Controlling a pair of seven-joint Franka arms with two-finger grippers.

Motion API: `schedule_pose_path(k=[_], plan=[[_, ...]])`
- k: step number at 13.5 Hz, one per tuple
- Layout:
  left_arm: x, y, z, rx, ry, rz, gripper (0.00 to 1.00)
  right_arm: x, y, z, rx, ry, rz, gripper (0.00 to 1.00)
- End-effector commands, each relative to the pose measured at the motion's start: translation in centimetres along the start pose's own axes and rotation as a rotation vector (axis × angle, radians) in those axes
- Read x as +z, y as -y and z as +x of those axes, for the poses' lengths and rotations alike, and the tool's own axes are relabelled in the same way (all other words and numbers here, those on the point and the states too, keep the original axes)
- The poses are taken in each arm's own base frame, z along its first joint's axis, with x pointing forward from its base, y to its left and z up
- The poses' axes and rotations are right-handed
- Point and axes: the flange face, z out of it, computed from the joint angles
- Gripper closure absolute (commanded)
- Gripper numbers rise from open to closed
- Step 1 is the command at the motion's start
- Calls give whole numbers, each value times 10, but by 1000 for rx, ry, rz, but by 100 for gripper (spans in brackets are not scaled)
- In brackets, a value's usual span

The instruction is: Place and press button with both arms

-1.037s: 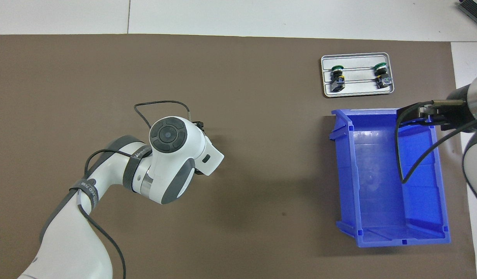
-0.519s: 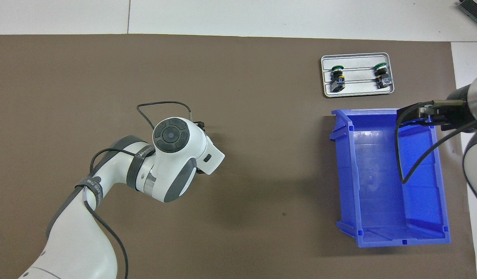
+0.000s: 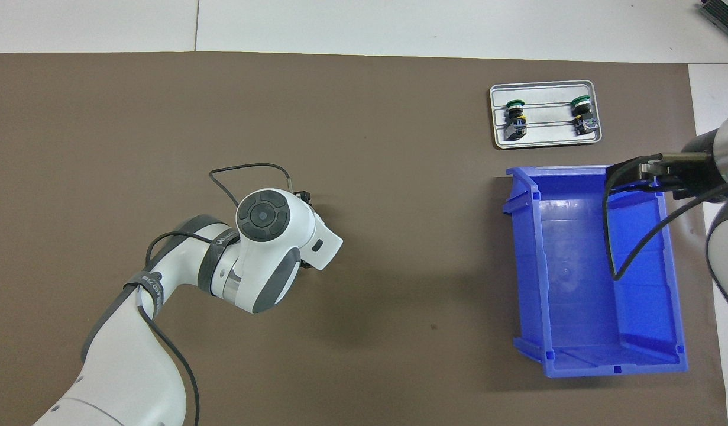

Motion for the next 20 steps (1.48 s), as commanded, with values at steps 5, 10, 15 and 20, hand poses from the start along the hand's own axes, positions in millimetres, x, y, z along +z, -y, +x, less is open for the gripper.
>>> schedule_pose_path(k=[5, 10, 15, 20], plan=[[0, -6, 4, -8, -1, 22, 25, 0, -2, -1, -16, 8, -1, 0], [-2, 0, -3, -23, 0, 25, 71, 0, -2, -1, -16, 8, -1, 0], [-6, 7, -6, -53, -7, 36, 93, 0, -2, -1, -16, 8, -1, 0], [-34, 33, -17, -134, -45, 81, 94, 0, -2, -1, -16, 8, -1, 0]])
